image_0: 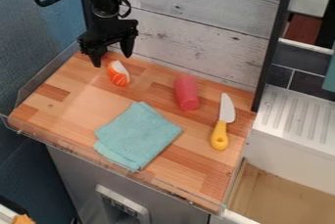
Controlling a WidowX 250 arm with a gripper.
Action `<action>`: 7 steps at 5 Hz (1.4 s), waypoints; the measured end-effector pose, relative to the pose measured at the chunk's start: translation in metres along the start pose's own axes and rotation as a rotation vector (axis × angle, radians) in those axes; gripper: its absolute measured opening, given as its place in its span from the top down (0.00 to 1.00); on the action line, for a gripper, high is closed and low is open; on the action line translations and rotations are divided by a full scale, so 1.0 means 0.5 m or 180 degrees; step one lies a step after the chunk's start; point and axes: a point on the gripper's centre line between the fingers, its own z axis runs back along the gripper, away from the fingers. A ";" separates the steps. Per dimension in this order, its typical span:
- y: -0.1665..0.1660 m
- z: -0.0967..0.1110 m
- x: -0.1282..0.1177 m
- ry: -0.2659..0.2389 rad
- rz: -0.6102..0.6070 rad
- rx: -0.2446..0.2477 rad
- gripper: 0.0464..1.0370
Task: Moved the yellow knife to the left side of the board
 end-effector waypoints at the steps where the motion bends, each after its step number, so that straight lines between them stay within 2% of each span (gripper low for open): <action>1: 0.007 -0.026 -0.016 0.0097 -0.0018 0.0071 0.04; 2: 0.001 -0.034 -0.041 0.0170 -0.0143 0.0077 0.04; 3: -0.026 -0.014 -0.065 0.0164 -0.0381 0.0015 0.04; 4: -0.058 0.025 -0.094 0.0040 -0.0673 -0.0095 0.04; 7: -0.172 0.061 -0.258 0.0061 -0.1631 -0.0441 0.04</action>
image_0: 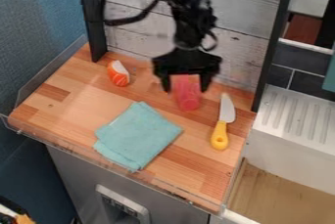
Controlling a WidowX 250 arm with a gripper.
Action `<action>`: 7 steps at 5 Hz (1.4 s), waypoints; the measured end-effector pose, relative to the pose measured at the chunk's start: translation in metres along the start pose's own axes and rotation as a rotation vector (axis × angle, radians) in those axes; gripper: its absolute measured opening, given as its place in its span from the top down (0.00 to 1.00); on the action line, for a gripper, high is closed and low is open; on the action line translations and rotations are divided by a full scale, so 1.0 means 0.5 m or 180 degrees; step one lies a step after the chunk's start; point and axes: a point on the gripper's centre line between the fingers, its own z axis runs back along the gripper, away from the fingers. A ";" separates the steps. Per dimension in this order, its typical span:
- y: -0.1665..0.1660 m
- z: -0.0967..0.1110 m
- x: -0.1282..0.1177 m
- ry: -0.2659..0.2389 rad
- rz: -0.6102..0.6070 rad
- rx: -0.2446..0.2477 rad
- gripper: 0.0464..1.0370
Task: Moved the yellow knife to the left side of the board
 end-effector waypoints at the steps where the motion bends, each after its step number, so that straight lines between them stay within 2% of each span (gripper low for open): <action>1: -0.032 0.002 -0.015 0.0021 -0.0152 -0.0120 0.04; 2: -0.056 -0.006 -0.042 0.0085 -0.0369 -0.0052 0.04; 3: -0.066 -0.030 -0.071 0.0250 -0.0409 -0.0025 0.04; 4: -0.079 -0.066 -0.104 0.0484 -0.0498 -0.0029 0.04; 5: -0.092 -0.079 -0.114 0.0526 -0.0614 -0.0022 0.04; 6: -0.101 -0.097 -0.121 0.0622 -0.0657 -0.0127 0.04; 7: -0.095 -0.119 -0.120 0.0670 -0.0693 -0.0025 0.04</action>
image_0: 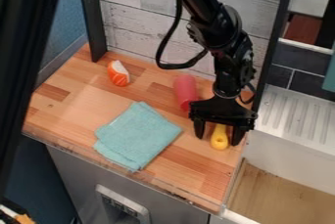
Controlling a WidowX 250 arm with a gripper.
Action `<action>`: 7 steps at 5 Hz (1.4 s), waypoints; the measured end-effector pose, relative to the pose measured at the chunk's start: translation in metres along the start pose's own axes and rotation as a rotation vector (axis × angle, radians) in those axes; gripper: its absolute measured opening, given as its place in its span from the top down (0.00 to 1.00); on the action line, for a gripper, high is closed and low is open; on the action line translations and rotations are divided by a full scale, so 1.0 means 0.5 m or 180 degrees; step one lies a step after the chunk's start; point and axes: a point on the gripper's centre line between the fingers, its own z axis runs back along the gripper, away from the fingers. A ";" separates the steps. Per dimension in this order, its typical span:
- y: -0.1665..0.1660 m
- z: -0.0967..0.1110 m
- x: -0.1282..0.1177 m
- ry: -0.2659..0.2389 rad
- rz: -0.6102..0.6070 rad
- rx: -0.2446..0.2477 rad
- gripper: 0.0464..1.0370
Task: Moved the yellow knife to the left side of the board
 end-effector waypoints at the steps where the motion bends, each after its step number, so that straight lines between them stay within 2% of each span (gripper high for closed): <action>1: -0.002 0.002 0.006 -0.0032 -0.0008 0.0017 0.08; 2: -0.004 0.001 0.006 -0.0080 -0.0033 0.0040 0.36; 3: -0.005 -0.002 0.004 -0.0081 -0.0033 0.0011 0.57; 5: 0.001 0.013 -0.004 -0.0061 -0.0071 -0.0072 0.57; 6: 0.010 0.042 0.012 -0.0199 0.0010 -0.0234 0.57; 7: 0.031 0.081 0.016 -0.0354 0.0085 -0.0262 0.57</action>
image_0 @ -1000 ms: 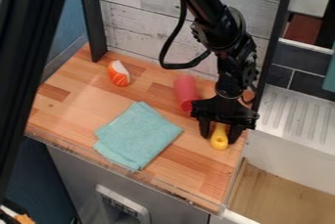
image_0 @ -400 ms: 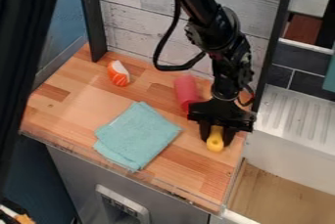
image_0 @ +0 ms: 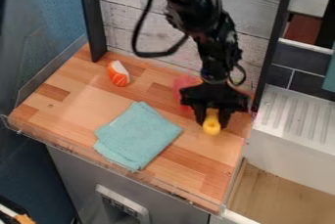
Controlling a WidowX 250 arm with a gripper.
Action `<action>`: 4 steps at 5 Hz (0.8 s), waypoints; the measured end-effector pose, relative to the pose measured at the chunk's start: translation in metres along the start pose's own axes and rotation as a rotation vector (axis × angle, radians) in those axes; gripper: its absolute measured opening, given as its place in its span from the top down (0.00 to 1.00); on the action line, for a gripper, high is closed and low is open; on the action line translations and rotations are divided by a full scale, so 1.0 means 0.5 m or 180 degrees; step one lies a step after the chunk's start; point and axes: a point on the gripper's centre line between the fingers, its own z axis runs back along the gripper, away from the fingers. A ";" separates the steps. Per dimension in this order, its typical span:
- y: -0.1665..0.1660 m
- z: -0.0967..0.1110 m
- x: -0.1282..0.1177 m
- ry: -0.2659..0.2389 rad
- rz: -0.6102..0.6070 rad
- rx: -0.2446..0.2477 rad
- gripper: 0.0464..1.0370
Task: Moved the yellow knife to the left side of the board
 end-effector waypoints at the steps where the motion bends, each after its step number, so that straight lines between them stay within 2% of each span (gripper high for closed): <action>1: 0.054 0.041 0.019 -0.0183 0.0334 0.0068 0.57; 2: 0.130 0.059 0.025 -0.0264 0.0828 0.0236 0.57; 4: 0.286 0.089 0.013 -0.0352 0.1741 0.0401 0.57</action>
